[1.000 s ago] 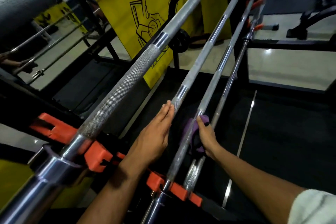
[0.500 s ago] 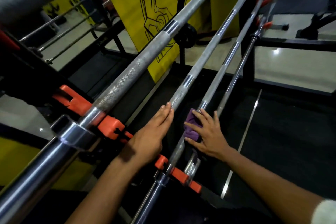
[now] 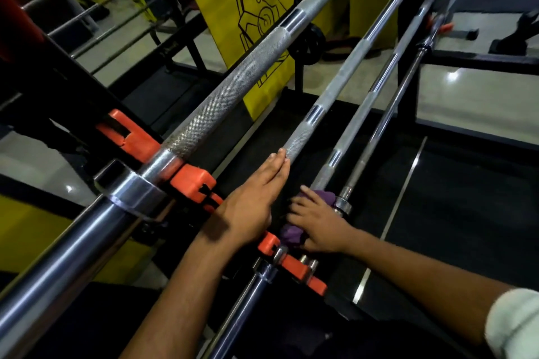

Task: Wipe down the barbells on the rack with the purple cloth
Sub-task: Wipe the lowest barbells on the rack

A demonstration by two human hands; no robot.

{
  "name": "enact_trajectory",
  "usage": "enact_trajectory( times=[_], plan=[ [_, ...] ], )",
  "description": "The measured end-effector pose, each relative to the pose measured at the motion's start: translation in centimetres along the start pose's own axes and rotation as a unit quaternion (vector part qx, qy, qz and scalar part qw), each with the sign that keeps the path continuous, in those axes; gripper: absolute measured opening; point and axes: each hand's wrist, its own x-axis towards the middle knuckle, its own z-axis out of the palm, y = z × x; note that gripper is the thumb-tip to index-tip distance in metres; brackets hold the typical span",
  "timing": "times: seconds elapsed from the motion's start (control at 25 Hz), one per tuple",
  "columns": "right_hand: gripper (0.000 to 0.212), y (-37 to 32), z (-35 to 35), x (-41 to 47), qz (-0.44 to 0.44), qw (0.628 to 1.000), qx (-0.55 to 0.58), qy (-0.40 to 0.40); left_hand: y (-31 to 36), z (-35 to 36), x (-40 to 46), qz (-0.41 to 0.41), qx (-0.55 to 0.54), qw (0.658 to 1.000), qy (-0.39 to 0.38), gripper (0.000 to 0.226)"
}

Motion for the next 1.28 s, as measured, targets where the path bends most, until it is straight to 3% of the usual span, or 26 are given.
enact_trajectory(
  times=[0.16, 0.32, 0.44, 0.52, 0.56, 0.6, 0.68, 0.72, 0.76, 0.8, 1.04, 1.2, 1.28],
  plan=[
    [0.047, -0.5, -0.4, -0.2, 0.116, 0.991, 0.039, 0.053, -0.1, 0.0, 0.0, -0.014, 0.004, 1.0, -0.003, 0.085],
    [0.047, -4.6, 0.1, -1.3, 0.064, 0.989, 0.131, 0.001, 0.2, -0.1, 0.1, -0.015, 0.005, 1.0, -0.009, 0.089],
    [0.045, -4.5, -1.7, -3.2, 0.091, 0.952, 0.292, -0.003, 0.3, -0.3, 0.0, -0.017, 0.001, 1.0, -0.012, 0.089],
    [0.04, -4.4, -2.7, -5.1, 0.204, 0.881, 0.42, 0.078, 0.4, -0.2, -0.1, -0.017, 0.001, 1.0, -0.01, 0.088],
    [0.041, -4.2, -3.5, -5.6, 0.289, 0.811, 0.49, 0.137, 0.3, -0.2, -0.1, -0.019, 0.001, 1.0, -0.004, 0.087],
    [0.044, -3.8, -4.3, -5.9, 0.372, 0.713, 0.558, 0.204, 0.3, -0.1, -0.1, -0.018, 0.001, 1.0, 0.001, 0.087],
    [0.048, -1.5, -4.6, -5.7, 0.497, 0.481, 0.66, 0.293, 0.0, 0.1, 0.0, -0.015, 0.005, 1.0, -0.002, 0.09],
    [0.049, 0.1, -4.5, -5.3, 0.54, 0.393, 0.678, 0.308, -0.1, 0.3, 0.0, -0.013, 0.009, 1.0, -0.004, 0.092],
    [0.052, 1.8, -4.3, -4.6, 0.569, 0.338, 0.682, 0.311, -0.4, 0.5, 0.1, -0.013, 0.013, 1.0, -0.007, 0.095],
    [0.057, 3.3, -3.8, -3.4, 0.58, 0.309, 0.685, 0.314, -0.5, 0.6, 0.1, -0.014, 0.015, 1.0, -0.007, 0.097],
    [0.075, 4.9, -2.1, 5.4, 0.598, 0.259, 0.674, 0.348, -0.5, 0.8, 0.1, -0.026, 0.004, 1.0, 0.0, 0.091],
    [0.077, -1.5, 0.1, 4.4, 0.609, 0.213, 0.702, 0.3, -0.3, 0.6, 0.3, -0.009, -0.003, 1.0, 0.002, 0.087],
    [0.077, -5.1, 0.9, 3.0, 0.603, 0.213, 0.733, 0.232, -0.2, 0.4, 0.3, -0.013, -0.01, 1.0, 0.002, 0.089]
  ],
)
